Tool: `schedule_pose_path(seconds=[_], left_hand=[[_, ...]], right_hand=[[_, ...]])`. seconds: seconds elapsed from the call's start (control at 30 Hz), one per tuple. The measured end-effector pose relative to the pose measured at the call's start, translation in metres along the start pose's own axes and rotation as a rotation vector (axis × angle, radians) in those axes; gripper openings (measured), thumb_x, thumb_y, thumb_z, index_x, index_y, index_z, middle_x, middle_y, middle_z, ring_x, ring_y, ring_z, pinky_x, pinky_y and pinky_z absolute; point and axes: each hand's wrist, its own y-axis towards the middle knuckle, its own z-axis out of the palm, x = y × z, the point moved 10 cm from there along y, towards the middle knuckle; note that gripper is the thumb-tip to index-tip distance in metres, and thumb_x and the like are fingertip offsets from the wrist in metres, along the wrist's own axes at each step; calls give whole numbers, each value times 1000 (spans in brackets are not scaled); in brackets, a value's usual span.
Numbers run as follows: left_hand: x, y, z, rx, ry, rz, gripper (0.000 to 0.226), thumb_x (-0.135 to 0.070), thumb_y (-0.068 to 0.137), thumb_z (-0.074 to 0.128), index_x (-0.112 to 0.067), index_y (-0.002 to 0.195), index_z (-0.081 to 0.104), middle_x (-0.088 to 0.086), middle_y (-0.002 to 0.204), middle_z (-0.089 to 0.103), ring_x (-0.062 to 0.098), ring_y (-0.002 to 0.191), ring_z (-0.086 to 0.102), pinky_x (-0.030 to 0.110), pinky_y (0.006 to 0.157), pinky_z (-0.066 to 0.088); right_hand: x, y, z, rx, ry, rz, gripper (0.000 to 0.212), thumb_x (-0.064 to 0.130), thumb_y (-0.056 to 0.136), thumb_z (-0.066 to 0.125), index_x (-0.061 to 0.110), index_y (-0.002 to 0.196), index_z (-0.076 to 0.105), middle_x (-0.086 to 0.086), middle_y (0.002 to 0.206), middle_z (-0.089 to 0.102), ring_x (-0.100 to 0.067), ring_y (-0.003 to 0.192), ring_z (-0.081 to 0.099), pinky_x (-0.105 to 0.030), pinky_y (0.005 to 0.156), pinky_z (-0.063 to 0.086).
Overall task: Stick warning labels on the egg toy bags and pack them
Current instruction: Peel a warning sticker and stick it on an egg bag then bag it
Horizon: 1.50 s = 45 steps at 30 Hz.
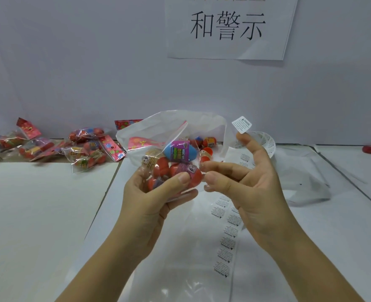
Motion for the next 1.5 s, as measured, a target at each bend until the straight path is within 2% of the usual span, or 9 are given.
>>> schedule_pose_path(seconds=[0.17,0.3,0.43,0.6,0.77,1.03,1.17,1.3,1.5], left_hand=[[7,2,-2,14,-62,-31,52,-31,55,76,-18,105,72,11,101,73,25,94,71,36,77,61],[13,0,3,-15,63,-82,73,-40,50,76,-17,117,61,4,104,72,20,97,66,35,79,52],[14,-3,-5,-147,53,-74,89,-13,48,91,-21,128,53,10,113,72,20,94,73,30,69,58],[21,-7,4,-87,-271,-139,87,-5,68,80,-16,144,40,15,121,69,33,104,70,39,83,59],[5,-10,19,71,-269,-74,17,-18,83,66,-17,98,75,22,114,69,32,103,69,41,86,59],[8,-12,26,105,-323,-180,33,-25,87,54,-7,105,75,23,117,68,35,102,70,43,81,60],[4,-14,30,156,-318,-192,58,-47,80,64,-6,120,67,19,121,68,29,103,70,36,79,59],[8,-6,14,-11,-172,-144,23,-25,73,75,-16,95,77,11,103,75,28,89,74,36,72,62],[13,-1,-12,-175,-65,-164,11,-15,85,65,-9,93,68,14,89,76,32,75,75,29,53,59]], right_hand=[[2,-6,11,4,-34,-22,88,19,58,89,51,120,35,2,94,75,-12,81,72,-20,70,55],[9,-14,11,-93,10,-135,82,17,66,79,44,128,33,-2,89,75,-14,83,72,-17,75,53],[31,-21,0,-211,-168,-376,81,11,75,75,46,132,29,2,91,74,-17,87,70,-30,84,55],[47,-34,14,-175,-503,-644,85,14,82,76,35,142,20,8,99,71,-13,98,66,-38,99,47],[33,-31,29,-9,-505,-519,95,17,76,80,30,146,17,16,108,68,-10,107,63,-18,100,39],[4,-6,3,-108,-179,-72,75,40,70,81,51,124,31,8,111,68,-7,103,65,-24,84,52],[-6,-3,-4,-125,-72,-22,72,29,61,76,46,119,38,5,99,74,-11,93,70,-20,77,55],[4,-3,-13,-204,-53,-100,78,22,60,77,45,122,35,8,98,74,-11,93,71,-15,73,53],[5,-3,-12,-192,-67,-103,82,27,56,77,48,122,33,7,102,73,-11,96,69,-18,78,54]])
